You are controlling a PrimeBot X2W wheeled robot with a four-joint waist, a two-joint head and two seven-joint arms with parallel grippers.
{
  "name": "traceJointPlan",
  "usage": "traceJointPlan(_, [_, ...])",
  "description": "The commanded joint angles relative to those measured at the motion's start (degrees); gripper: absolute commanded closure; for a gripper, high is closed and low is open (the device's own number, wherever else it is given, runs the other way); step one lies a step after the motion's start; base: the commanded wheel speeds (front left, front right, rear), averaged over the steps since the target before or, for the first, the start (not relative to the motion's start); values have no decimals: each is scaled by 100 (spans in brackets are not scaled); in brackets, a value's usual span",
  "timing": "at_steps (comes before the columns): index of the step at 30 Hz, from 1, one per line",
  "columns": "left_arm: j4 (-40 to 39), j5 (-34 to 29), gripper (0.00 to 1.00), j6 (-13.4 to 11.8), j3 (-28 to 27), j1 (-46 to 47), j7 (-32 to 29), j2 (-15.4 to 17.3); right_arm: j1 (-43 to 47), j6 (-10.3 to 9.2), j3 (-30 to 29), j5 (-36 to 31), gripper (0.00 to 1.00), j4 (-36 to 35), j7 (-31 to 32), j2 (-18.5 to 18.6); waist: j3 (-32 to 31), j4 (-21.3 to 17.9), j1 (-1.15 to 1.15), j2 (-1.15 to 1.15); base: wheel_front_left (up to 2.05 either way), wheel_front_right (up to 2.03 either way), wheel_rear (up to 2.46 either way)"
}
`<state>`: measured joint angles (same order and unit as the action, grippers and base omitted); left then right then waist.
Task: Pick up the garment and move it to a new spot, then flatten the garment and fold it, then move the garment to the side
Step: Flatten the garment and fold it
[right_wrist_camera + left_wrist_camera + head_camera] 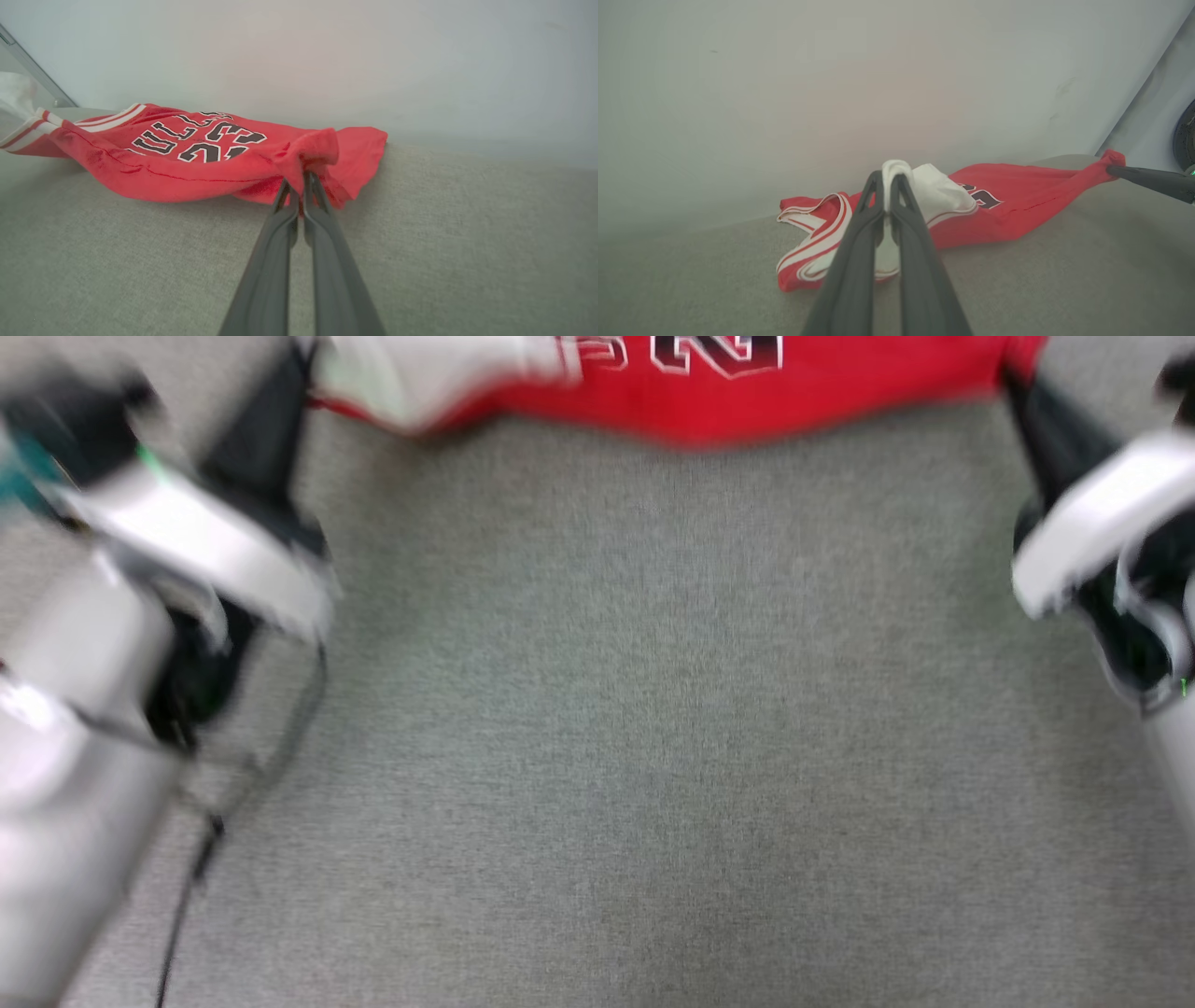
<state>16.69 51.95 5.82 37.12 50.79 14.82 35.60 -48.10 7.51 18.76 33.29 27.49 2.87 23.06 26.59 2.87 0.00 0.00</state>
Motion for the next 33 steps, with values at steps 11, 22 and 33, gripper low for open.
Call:
traceJointPlan(11, [-588, 628, 100, -16, 576, -2380, -350, 619, 1698, -4, 648, 686, 100, -498, 94, 881, -1280, 145, 0, 0, 0, 0, 0])
traceJointPlan(22, [-1503, 1275, 100, -179, 888, -3989, -807, 1499, 3255, -5, 717, 1461, 100, -916, 596, 1319, -2046, 217, 0, 0, 0, 0, 0])
traceJointPlan(33, [-2579, 1954, 100, -484, 1149, -5231, -1017, 2052, 4790, -5, 253, 1933, 100, -1752, 1262, 1641, -2483, 79, 0, 0, 0, 0, 0])
